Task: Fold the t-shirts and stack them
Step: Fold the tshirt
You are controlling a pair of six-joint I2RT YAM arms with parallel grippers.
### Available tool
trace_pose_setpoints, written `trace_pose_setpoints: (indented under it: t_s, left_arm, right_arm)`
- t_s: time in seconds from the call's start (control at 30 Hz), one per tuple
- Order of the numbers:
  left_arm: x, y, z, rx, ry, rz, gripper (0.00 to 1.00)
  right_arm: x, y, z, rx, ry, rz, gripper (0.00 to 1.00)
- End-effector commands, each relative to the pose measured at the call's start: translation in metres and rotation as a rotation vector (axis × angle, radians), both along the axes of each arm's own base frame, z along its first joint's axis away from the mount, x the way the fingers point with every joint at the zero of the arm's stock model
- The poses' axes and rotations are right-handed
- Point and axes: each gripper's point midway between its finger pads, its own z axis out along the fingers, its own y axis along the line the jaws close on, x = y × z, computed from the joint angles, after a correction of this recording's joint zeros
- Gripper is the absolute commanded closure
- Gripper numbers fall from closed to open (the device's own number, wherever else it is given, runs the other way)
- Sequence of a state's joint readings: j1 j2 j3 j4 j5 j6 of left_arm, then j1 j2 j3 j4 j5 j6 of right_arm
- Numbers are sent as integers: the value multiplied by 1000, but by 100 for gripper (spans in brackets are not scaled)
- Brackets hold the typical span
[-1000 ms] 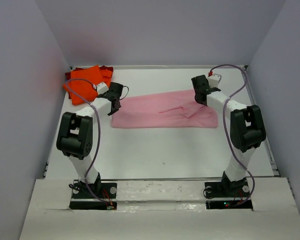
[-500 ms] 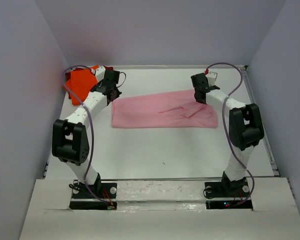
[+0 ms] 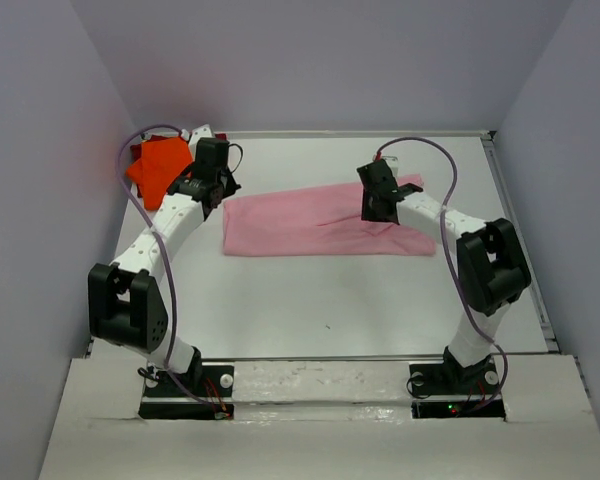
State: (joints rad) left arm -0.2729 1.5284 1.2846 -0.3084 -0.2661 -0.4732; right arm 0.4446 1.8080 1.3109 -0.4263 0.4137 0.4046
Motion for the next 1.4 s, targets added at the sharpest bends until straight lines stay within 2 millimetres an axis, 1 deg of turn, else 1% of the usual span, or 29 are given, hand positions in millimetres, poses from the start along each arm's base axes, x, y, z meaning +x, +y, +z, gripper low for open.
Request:
trace_pose_setpoints:
  t_s: [0.0, 0.1, 0.17, 0.47, 0.53, 0.6, 0.63, 0.67, 0.7, 0.73, 0.83, 0.87, 0.9, 1.0, 1.1, 1.27, 1.37]
  left_arm:
    - [1, 2, 24, -14, -66, -29, 91]
    - [0, 6, 29, -24, -89, -22, 90]
    - [0, 8, 31, -21, -93, -16, 90]
    - [0, 3, 28, -37, -85, -38, 90]
    - [0, 3, 29, -40, -86, -38, 90]
    - [0, 5, 28, -38, -85, -36, 90]
    - [0, 5, 28, -38, -85, -36, 90]
    - [0, 4, 28, -39, -84, -37, 90]
    - [0, 4, 28, -39, -84, -37, 90]
    - [0, 4, 28, -40, -84, -36, 90]
    - [0, 5, 28, -37, -84, -35, 90]
    - [0, 6, 29, -36, -86, -34, 90]
    - [1, 6, 28, -36, -85, -32, 90]
    - [0, 5, 28, -39, -84, -35, 90]
    - [0, 5, 28, -41, -84, -34, 90]
    - [0, 4, 28, -46, -83, -42, 90]
    - [0, 4, 27, -47, -81, -43, 90]
  right_arm:
    - [-5, 11, -16, 20, 42, 45, 57]
    - [-7, 11, -24, 20, 60, 39, 59]
    - [-8, 11, -27, 20, 65, 37, 60]
    - [-18, 4, -42, -5, 102, 16, 61]
    - [-18, 4, -45, -6, 109, 15, 63]
    - [-19, 3, -48, -7, 117, 15, 66]
    - [-19, 3, -49, -9, 117, 14, 73]
    - [-19, 3, -53, -15, 125, 14, 77]
    - [-18, 3, -53, -18, 125, 15, 81]
    - [-18, 3, -54, -23, 127, 15, 88]
    - [-17, 2, -57, -28, 130, 14, 98]
    - [-16, 2, -56, -30, 129, 15, 100]
    - [-15, 3, -58, -31, 132, 17, 100]
    - [-14, 3, -56, -34, 127, 16, 100]
    - [-10, 3, -50, -34, 109, 14, 100]
    - [6, 6, -29, -42, 54, 23, 100]
    - [10, 5, -23, -58, 51, 22, 100]
